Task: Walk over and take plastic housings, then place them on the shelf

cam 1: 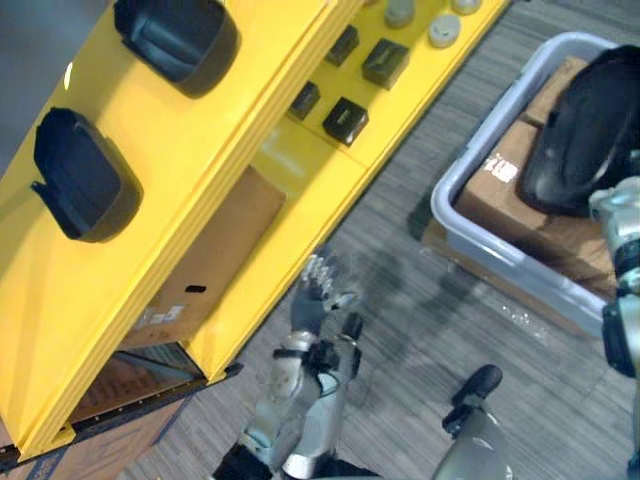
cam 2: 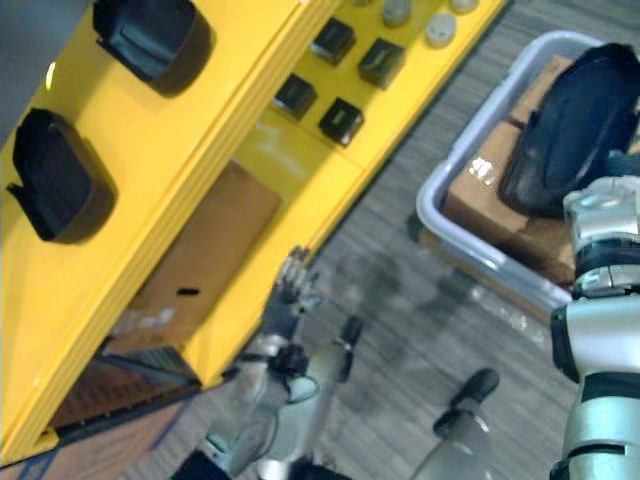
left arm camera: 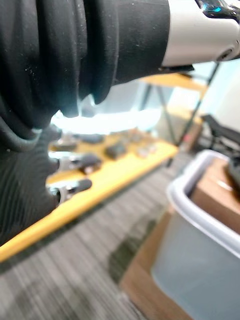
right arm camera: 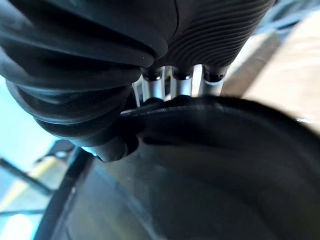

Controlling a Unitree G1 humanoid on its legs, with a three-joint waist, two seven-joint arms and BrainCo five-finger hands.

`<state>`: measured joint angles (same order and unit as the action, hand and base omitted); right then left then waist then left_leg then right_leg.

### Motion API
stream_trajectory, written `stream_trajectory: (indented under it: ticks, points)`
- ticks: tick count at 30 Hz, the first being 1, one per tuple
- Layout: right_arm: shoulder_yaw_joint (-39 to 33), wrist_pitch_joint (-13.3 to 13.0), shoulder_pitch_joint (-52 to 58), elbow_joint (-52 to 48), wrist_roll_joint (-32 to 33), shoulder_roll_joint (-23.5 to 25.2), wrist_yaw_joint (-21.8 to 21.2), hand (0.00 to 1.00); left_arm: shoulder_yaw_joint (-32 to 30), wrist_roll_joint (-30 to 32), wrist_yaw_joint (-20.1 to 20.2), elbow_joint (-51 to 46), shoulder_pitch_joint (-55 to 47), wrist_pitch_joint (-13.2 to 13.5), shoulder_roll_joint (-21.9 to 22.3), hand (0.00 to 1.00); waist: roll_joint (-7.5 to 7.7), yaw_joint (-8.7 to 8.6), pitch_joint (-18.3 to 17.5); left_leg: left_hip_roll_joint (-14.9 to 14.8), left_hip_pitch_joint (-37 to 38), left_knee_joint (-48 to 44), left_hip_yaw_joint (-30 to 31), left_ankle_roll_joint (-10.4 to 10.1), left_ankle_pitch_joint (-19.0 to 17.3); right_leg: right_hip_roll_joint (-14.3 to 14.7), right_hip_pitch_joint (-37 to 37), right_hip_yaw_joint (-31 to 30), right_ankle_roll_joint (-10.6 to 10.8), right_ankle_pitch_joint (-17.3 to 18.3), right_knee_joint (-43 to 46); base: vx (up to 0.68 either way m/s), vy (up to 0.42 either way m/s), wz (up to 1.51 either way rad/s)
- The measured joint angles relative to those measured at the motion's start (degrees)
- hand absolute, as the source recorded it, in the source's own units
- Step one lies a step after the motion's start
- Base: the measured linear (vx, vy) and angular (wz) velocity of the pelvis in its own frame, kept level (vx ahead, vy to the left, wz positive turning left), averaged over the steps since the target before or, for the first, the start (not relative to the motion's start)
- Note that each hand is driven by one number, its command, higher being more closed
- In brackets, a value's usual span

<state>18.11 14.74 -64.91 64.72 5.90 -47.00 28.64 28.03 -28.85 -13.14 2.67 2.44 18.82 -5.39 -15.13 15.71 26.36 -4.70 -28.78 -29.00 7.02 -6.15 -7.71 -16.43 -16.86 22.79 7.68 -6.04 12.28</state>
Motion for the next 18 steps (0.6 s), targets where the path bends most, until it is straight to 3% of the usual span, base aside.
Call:
stream_trajectory:
  ticks: [7,13,16,18]
  points:
    - [1.19,-1.1,0.57,-7.83,-5.19,4.99,0.44,1.0,-1.6,5.08,0.12,0.56,8.89,-3.53,-4.01,0.0,4.67,-2.98,3.09,-2.84,3.53,3.0,-3.21,-1.1,0.64,2.83,1.02,-3.0,-1.27,-2.06,-3.66,-0.01,-0.013,-0.3]
    - [1.18,-4.06,-0.75,-12.28,-8.82,9.0,3.38,1.0,-6.03,2.04,-0.52,11.11,24.91,-7.22,-5.59,0.0,8.21,-5.92,3.32,-4.83,5.33,5.53,-5.44,-2.12,1.58,4.87,0.6,-5.33,-2.23,-3.66,-5.84,0.01,-0.024,-0.23]
    - [1.2,-7.06,-3.57,-14.29,-11.15,11.28,4.99,1.0,-7.47,-1.46,-0.25,15.79,30.28,-9.21,-6.49,0.0,10.37,-7.23,3.22,-5.54,6.83,7.5,-7.41,-2.42,2.27,5.49,0.33,-6.65,-2.56,-4.47,-6.95,0.01,-0.02,-0.29]
    - [1.24,-8.84,-5.45,-15.21,-11.92,11.68,5.69,1.0,-7.33,-3.54,0.2,18.29,33.62,-10.42,-6.48,0.0,10.9,-7.96,3.17,-5.82,6.89,7.61,-7.72,-2.53,2.35,5.79,0.06,-7.09,-2.61,-4.64,-7.14,0.0,-0.013,-0.15]
